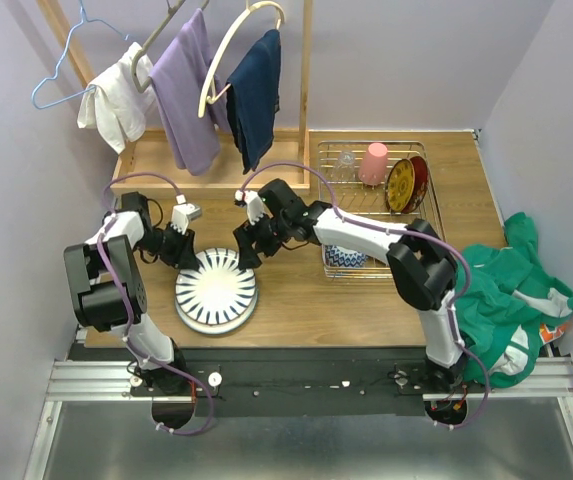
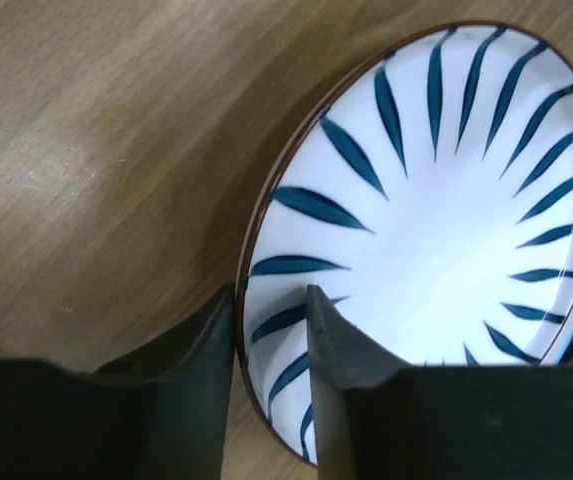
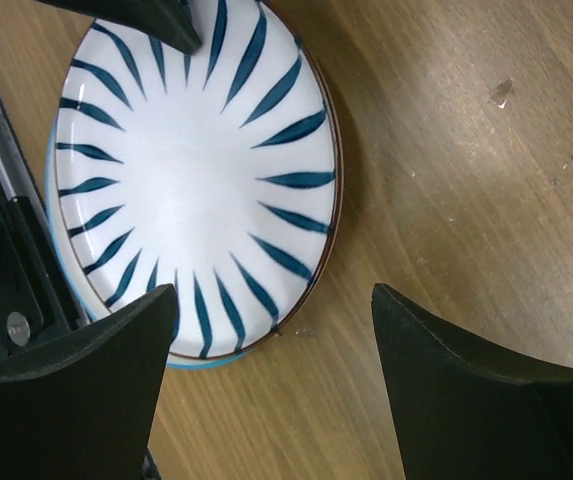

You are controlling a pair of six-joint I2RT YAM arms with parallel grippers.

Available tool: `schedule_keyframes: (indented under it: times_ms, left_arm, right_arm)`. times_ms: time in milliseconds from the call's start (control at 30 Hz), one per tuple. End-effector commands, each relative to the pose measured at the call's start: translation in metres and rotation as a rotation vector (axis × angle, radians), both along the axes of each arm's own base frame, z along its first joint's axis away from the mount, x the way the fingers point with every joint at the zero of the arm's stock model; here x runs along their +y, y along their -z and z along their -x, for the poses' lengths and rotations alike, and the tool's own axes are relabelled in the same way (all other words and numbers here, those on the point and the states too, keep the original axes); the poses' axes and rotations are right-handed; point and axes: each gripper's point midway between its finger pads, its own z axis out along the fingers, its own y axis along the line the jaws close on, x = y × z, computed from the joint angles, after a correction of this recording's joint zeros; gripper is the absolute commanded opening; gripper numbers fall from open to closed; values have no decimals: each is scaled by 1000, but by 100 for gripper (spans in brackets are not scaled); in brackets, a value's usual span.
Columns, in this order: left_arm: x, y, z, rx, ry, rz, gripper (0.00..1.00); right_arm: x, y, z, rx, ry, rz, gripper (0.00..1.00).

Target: Load the mixed dishes into the dish rack

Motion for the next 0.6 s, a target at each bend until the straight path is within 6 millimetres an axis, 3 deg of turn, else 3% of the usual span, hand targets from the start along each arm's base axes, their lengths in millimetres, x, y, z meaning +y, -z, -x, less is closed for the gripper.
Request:
schedule_keyframes:
  times_ms: [0,167,300,400,567]
  left_arm:
    - [4,-10,-20,-77,59,4,27]
    - [-5,-43,-25,-176,102,41,9]
    - [-12,-62,-17,-200,142,72,5]
    - [-15,-67,-14,-213,156,84,4]
    - [-19,-74,-17,-247,154,108,3]
  right_arm:
    - [19,8,-13,-30,-28,-24,85]
    - [32,18,-21,-11,-54,-53,82]
    - [47,13,-21,19,-95,-107,80]
    - [53,10,-14,51,-146,-146,69]
    - [56,8,-3,89,-199,-178,42]
